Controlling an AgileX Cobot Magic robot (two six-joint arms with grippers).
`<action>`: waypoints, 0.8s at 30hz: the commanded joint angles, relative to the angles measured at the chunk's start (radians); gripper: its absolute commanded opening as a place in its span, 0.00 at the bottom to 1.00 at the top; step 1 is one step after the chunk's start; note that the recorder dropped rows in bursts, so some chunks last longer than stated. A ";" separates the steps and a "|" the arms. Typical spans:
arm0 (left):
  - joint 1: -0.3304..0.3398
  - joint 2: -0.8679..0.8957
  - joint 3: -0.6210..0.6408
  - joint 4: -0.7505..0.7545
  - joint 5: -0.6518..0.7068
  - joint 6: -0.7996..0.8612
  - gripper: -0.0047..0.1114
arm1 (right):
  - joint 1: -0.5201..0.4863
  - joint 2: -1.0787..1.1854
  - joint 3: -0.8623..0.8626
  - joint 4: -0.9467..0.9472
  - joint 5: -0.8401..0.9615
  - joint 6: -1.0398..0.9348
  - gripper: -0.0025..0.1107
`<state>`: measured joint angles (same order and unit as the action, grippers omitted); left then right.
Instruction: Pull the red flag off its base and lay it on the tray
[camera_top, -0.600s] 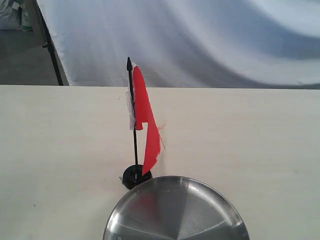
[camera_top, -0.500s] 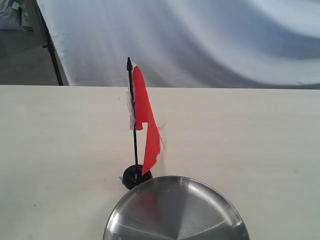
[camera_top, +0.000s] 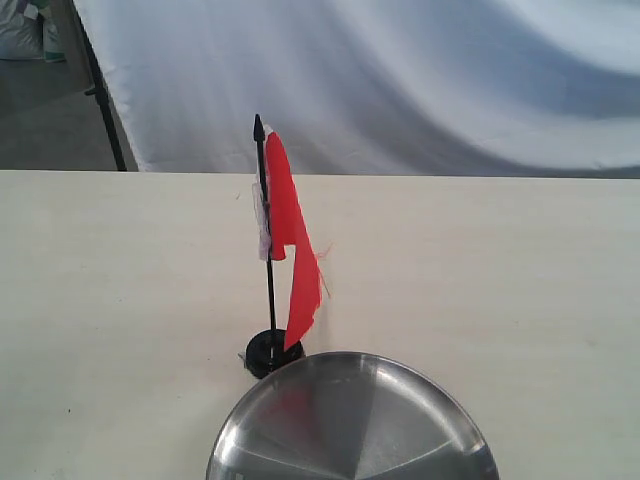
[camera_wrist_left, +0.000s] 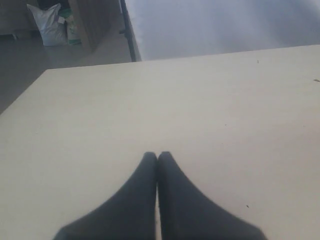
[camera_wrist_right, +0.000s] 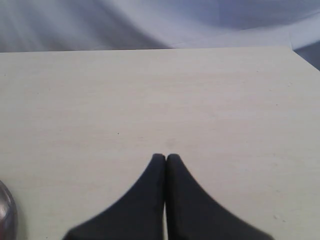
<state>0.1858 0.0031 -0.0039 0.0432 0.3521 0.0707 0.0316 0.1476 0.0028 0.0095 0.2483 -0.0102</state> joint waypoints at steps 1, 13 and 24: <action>0.002 -0.003 0.004 0.013 -0.010 0.003 0.04 | -0.003 -0.004 -0.003 -0.003 0.004 -0.003 0.02; 0.002 -0.003 0.004 0.001 -0.010 0.003 0.04 | -0.003 -0.004 -0.003 -0.003 0.004 -0.003 0.02; 0.002 -0.003 0.004 0.001 -0.010 0.003 0.04 | -0.003 -0.004 -0.003 -0.003 0.004 -0.003 0.02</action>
<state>0.1858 0.0031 -0.0039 0.0432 0.3521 0.0707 0.0316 0.1476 0.0028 0.0095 0.2483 -0.0102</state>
